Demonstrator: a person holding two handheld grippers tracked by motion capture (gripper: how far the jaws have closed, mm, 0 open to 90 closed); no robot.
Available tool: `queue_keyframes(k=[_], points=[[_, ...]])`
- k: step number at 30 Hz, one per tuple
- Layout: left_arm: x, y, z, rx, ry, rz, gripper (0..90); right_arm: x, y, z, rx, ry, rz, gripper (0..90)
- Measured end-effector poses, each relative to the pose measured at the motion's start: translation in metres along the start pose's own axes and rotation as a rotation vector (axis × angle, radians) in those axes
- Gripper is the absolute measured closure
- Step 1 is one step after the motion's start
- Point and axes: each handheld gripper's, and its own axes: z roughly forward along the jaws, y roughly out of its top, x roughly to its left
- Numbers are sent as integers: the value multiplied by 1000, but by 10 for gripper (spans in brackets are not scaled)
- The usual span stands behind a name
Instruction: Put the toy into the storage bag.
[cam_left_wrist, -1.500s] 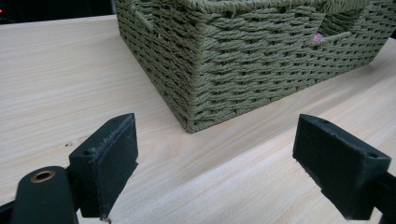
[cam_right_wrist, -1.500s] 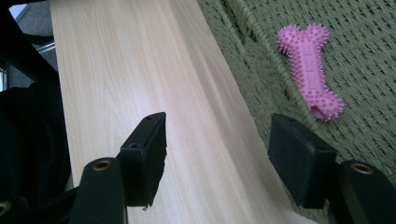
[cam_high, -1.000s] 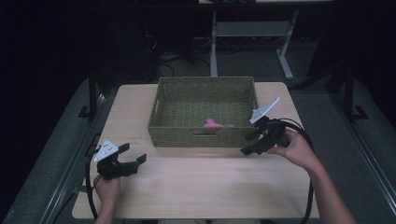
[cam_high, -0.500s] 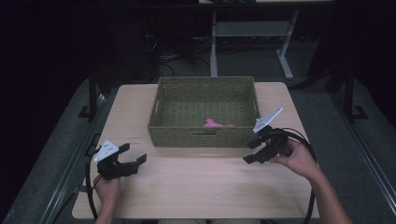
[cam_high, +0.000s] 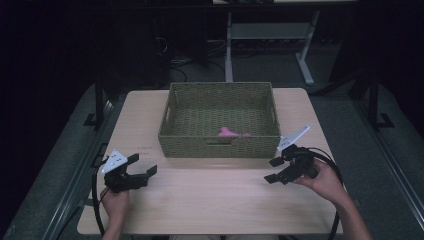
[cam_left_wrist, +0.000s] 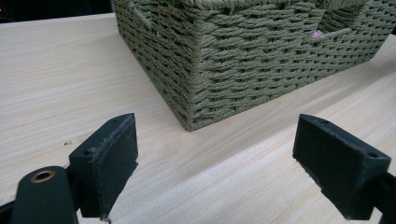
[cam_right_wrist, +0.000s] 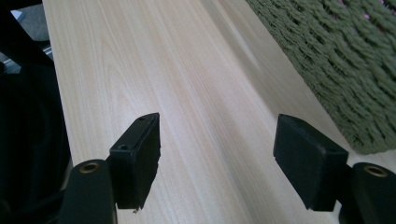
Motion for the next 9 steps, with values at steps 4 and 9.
queue_keyframes(k=[4,9], points=[[0,0,0,3,0,2,136,7,-10,2,-10,-15,3,301],[0,0,-1,-3,-2,1,136,17,-22,8,-14,-39,18,285]])
